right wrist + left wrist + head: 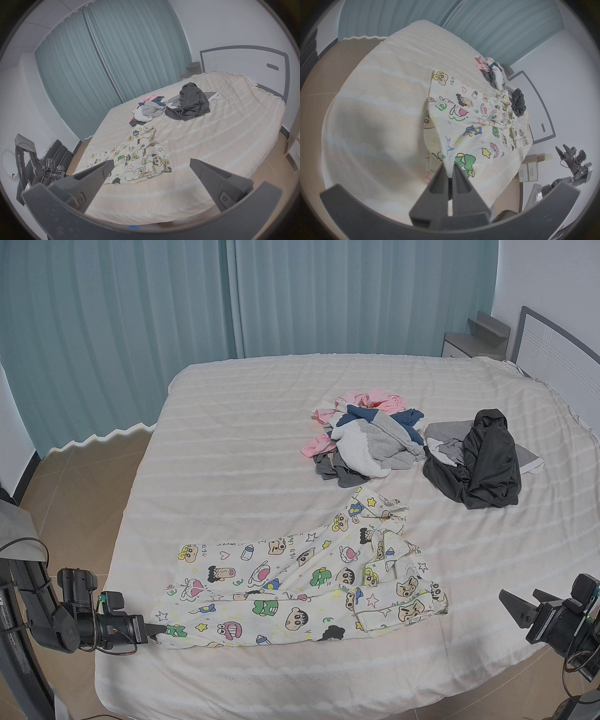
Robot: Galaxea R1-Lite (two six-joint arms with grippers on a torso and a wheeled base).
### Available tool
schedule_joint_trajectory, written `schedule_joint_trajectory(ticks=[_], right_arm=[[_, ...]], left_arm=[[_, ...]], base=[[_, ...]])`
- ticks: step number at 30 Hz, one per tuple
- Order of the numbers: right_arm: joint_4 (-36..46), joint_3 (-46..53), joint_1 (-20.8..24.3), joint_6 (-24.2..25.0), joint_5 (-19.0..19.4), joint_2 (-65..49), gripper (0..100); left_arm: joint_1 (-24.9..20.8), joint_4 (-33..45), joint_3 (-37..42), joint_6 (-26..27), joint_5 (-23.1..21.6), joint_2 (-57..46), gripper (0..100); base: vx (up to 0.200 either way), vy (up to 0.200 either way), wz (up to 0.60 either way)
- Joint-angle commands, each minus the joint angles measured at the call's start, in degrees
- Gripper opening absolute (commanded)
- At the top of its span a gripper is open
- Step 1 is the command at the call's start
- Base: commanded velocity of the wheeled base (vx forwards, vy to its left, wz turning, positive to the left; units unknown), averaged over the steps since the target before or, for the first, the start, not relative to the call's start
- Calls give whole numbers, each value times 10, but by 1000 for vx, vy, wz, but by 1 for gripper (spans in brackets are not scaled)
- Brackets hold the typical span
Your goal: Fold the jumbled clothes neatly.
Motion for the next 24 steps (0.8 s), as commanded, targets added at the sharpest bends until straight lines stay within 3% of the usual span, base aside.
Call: schedule_joint_trajectory(ticks=[1, 4, 14, 24], right_arm=[[0, 10, 0, 1, 2, 4, 100], [3, 10, 0, 0, 7, 4, 100], [17, 10, -1, 0, 20, 3, 100], [21, 10, -1, 1, 31, 3, 100]], left_arm=[[9, -34, 41, 3, -25, -10, 0], [13, -55, 65, 4, -46, -15, 0], [38, -123, 120, 3, -57, -15, 0], [38, -124, 151, 21, -79, -7, 0]], base=[[0, 0, 0], [0, 0, 0], [0, 0, 0], [0, 0, 0]])
